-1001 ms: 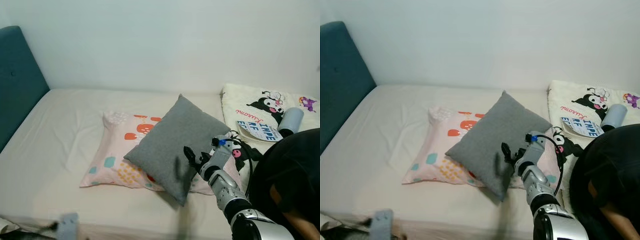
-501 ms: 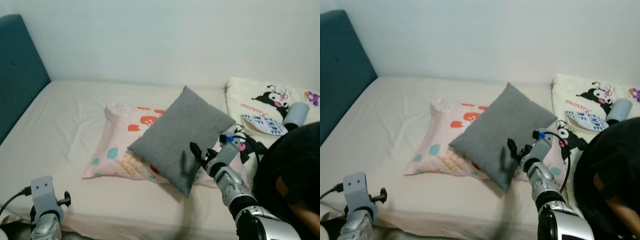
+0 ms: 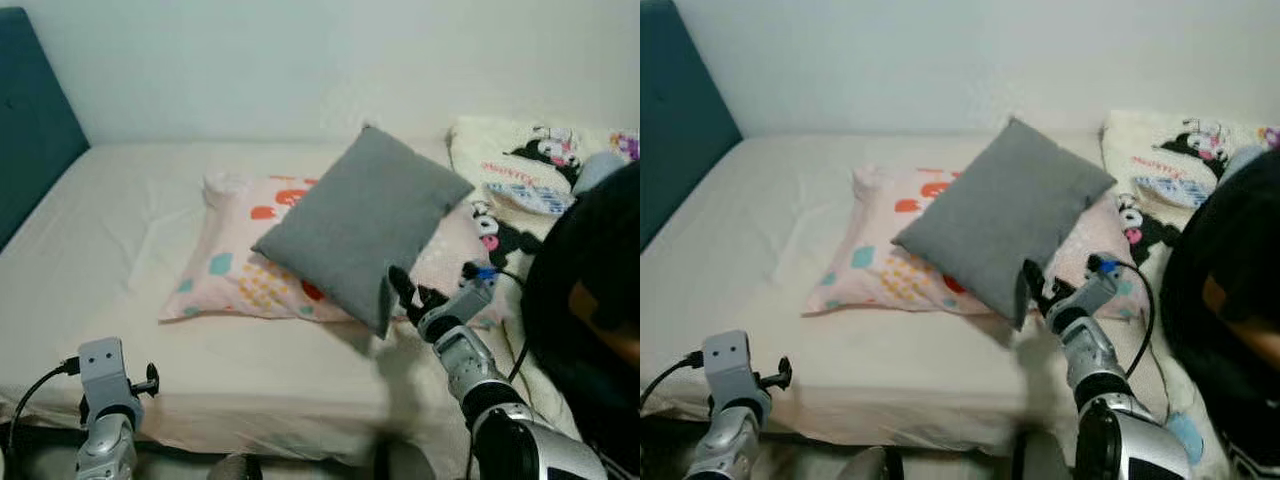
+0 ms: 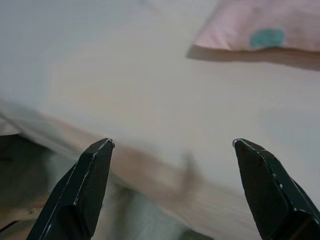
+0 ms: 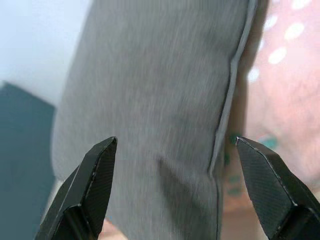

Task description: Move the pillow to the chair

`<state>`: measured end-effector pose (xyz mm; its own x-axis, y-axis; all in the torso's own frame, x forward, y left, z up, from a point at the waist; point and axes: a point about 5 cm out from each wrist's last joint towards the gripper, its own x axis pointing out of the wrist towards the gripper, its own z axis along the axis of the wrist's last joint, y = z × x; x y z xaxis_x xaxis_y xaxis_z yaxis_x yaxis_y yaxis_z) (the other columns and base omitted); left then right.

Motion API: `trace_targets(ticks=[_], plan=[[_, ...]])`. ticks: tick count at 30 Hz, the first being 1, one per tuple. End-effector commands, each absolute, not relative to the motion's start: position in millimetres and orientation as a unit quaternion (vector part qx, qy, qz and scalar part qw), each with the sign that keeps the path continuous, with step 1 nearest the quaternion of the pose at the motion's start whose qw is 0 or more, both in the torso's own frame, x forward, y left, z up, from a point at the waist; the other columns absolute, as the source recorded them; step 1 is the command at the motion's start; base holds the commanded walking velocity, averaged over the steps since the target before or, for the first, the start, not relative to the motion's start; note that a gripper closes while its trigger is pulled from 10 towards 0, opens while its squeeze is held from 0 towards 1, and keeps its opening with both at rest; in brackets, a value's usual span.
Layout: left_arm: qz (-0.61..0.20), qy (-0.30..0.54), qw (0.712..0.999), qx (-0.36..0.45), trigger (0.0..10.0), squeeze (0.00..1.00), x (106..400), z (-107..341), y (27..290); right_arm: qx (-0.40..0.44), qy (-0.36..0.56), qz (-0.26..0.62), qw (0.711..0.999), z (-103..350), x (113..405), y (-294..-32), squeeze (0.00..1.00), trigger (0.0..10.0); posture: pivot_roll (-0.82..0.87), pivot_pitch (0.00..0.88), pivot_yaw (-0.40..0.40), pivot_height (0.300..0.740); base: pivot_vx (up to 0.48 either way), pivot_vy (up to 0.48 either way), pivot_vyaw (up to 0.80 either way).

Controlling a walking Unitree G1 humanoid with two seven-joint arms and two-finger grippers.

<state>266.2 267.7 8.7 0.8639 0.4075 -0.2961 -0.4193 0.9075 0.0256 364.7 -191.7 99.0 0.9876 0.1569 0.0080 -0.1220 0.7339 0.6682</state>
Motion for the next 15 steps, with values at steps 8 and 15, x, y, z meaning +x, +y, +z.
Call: trace_targets(ticks=[8, 15], plan=[[0.194, 0.131, 0.972, -0.017, 10.0, 0.00, 271, 11, 257, 0.355, -0.033, 0.175, 0.918, 130, 377, -165, 0.00, 10.0, -0.05, 0.086, 0.027, 0.565, 0.000, 0.000, 0.00], [0.192, 0.121, 0.974, -0.020, 10.0, 0.00, 271, 13, 254, 0.328, -0.005, 0.182, 0.927, 141, 387, -146, 0.00, 10.0, -0.04, 0.093, 0.014, 0.565, 0.000, 0.000, 0.00]])
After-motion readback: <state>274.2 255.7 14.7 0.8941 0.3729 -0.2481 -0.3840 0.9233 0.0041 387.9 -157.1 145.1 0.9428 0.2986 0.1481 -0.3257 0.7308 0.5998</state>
